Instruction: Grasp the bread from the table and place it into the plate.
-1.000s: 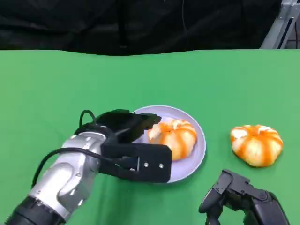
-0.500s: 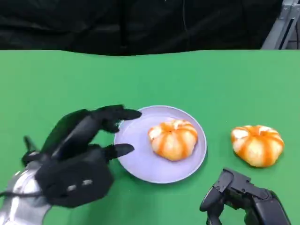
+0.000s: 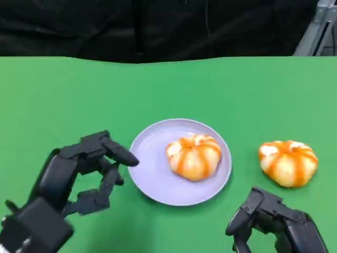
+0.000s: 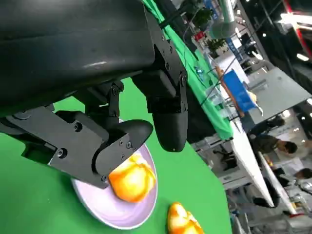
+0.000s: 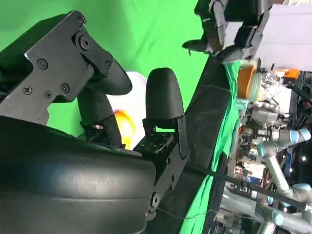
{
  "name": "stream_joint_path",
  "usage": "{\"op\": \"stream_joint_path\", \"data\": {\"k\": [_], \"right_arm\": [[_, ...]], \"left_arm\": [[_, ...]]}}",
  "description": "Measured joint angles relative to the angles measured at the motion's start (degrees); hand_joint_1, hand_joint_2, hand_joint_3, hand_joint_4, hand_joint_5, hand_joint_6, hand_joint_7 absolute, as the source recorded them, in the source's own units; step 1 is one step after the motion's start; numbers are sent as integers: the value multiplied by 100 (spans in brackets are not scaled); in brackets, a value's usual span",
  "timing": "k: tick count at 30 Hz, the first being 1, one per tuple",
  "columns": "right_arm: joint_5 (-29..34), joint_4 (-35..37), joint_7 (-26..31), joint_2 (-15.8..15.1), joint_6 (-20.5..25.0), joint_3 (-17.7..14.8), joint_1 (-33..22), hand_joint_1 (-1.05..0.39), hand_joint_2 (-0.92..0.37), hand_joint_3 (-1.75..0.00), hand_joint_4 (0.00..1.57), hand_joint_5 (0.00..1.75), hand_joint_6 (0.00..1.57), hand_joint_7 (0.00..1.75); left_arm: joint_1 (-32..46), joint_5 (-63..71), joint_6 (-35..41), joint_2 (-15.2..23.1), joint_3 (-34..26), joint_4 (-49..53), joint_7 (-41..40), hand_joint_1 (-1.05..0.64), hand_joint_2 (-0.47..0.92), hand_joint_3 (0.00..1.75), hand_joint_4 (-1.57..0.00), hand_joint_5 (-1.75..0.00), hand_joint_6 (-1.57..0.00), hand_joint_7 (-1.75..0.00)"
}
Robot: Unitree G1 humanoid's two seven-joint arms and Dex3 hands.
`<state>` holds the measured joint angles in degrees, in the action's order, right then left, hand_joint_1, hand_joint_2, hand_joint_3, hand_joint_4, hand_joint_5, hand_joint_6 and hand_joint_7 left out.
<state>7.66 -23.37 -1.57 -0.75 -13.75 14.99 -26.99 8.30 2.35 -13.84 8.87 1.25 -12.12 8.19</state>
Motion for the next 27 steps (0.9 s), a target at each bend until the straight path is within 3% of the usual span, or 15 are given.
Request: {"op": "stream_joint_path", "data": {"k": [3, 6, 14, 27], "right_arm": [[-57, 0, -27, -9, -2, -47, -63, 2, -32, -141, 68, 173, 68, 151], [-48, -1, -33, -42, -2, -80, -26, 2, -32, -142, 68, 173, 68, 151], [-185, -7, -123, -92, -5, -113, -110, 0, -32, -140, 68, 175, 67, 152], [-248, -7, -187, -130, -89, -92, -183, 2, -32, -144, 66, 174, 66, 153]], "left_arm": [[798, -254, -334, -229, -115, -105, -48, -2, 38, 149, -81, -174, -76, -158], [1119, -381, -397, -313, -213, -11, -48, -5, 36, 148, -81, -175, -76, -162], [1095, -583, -740, -372, -212, 206, 20, -6, 38, 143, -83, -175, -77, -162], [1096, -798, -789, -487, -136, 370, 157, -8, 29, 154, -87, -174, -81, -159]]}}
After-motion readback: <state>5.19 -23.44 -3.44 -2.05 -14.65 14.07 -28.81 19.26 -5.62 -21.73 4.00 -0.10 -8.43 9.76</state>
